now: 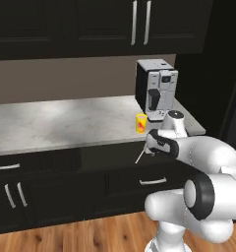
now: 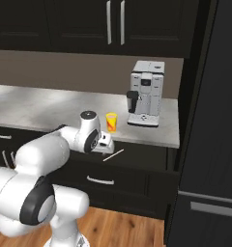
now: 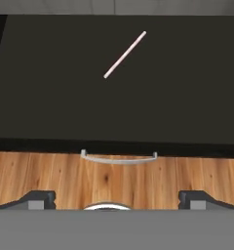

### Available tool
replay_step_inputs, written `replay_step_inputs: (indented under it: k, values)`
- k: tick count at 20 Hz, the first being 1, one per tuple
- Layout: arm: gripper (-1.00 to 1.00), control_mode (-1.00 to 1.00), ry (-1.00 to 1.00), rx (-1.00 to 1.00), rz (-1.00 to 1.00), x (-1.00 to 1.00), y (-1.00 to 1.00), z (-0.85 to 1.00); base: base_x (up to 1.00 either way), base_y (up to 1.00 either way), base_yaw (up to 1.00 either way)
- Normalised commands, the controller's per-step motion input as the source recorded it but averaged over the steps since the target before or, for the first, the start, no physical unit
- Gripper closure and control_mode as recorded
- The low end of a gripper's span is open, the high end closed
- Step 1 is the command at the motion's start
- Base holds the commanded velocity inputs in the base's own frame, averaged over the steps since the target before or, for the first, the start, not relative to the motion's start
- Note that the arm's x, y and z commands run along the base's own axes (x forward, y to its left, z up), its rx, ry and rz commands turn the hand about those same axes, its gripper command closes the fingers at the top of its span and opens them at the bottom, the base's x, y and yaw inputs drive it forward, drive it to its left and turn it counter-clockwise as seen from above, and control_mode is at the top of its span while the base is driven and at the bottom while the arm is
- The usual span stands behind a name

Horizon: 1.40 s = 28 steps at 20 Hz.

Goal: Pick up the straw from the left drawer and put it inside the smoothie cup.

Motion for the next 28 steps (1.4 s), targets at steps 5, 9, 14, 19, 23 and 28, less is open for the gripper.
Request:
replay_step_inputs:
  k: [5, 9, 14, 19, 23, 28]
  values:
    - [-1.0, -1.0, 0.0, 0.0, 0.0, 0.43, 0.0, -0.15, 0.0, 0.0, 0.0]
    - [-1.0, -1.0, 0.0, 0.0, 0.0, 0.34, 0.0, -0.26, 0.0, 0.0, 0.0]
    - [-1.0, -1.0, 0.0, 0.0, 0.0, 0.29, 0.0, -0.33, 0.0, 0.0, 0.0]
    - [-1.0, -1.0, 0.0, 0.0, 0.0, 0.28, -0.01, -0.43, 0.0, 0.0, 0.0]
    - [-1.0, -1.0, 0.0, 0.0, 0.0, 0.3, -0.04, -0.47, 0.0, 0.0, 0.0]
    - [-1.0, -1.0, 0.01, 0.0, 0.0, 0.34, -0.04, -0.4, 0.0, 0.0, 0.0]
